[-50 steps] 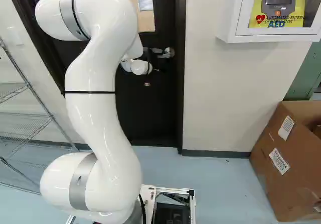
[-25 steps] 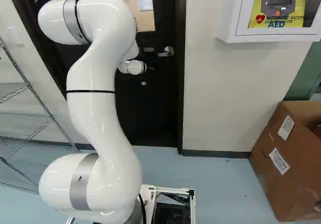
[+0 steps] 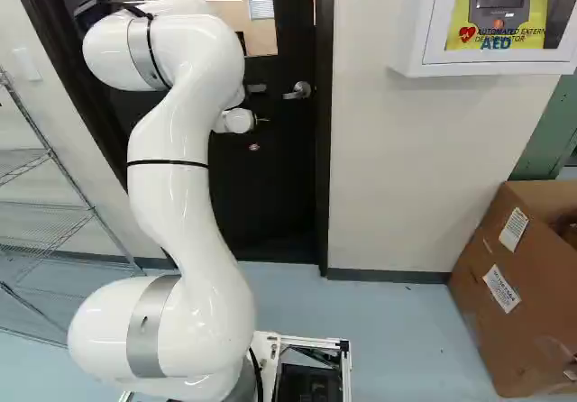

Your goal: Open the door and move inside

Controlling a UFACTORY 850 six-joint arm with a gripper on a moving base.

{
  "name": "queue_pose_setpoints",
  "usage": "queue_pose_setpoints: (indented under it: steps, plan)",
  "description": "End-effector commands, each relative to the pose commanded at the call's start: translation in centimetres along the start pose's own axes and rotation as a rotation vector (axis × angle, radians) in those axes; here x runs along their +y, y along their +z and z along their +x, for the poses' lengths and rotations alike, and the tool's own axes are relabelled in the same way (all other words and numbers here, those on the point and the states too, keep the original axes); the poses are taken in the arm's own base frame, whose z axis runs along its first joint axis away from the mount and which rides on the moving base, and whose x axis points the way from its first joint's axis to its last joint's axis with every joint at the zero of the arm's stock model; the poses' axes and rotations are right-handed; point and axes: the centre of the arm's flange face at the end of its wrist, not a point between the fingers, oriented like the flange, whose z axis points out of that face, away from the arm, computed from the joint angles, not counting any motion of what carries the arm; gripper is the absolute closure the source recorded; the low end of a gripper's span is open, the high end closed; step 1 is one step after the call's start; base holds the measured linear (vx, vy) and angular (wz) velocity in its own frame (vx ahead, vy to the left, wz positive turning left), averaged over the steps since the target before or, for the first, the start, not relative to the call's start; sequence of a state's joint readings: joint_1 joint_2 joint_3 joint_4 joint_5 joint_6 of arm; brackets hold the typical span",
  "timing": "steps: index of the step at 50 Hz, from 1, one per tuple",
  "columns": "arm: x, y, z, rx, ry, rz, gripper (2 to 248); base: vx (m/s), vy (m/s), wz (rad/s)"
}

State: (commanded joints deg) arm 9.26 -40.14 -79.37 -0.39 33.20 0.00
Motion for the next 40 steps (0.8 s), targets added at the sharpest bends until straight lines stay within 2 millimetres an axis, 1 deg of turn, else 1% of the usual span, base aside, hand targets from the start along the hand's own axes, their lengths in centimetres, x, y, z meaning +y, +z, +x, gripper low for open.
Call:
queue_pose_setpoints:
  steps: [16, 21, 28, 40]
  plan:
    - [-0.8, 3.1, 0.3, 0.031, -0.003, 0.011, 3, 0.000, 0.000, 0.000]
    - [-1.0, 3.7, 0.4, 0.037, -0.004, 0.013, 3, 0.000, 0.000, 0.000]
    - [-1.2, 3.3, 0.3, 0.032, -0.005, 0.015, 3, 0.000, 0.000, 0.000]
    - [-1.5, 1.2, 0.1, 0.012, -0.006, 0.019, 3, 0.000, 0.000, 0.000]
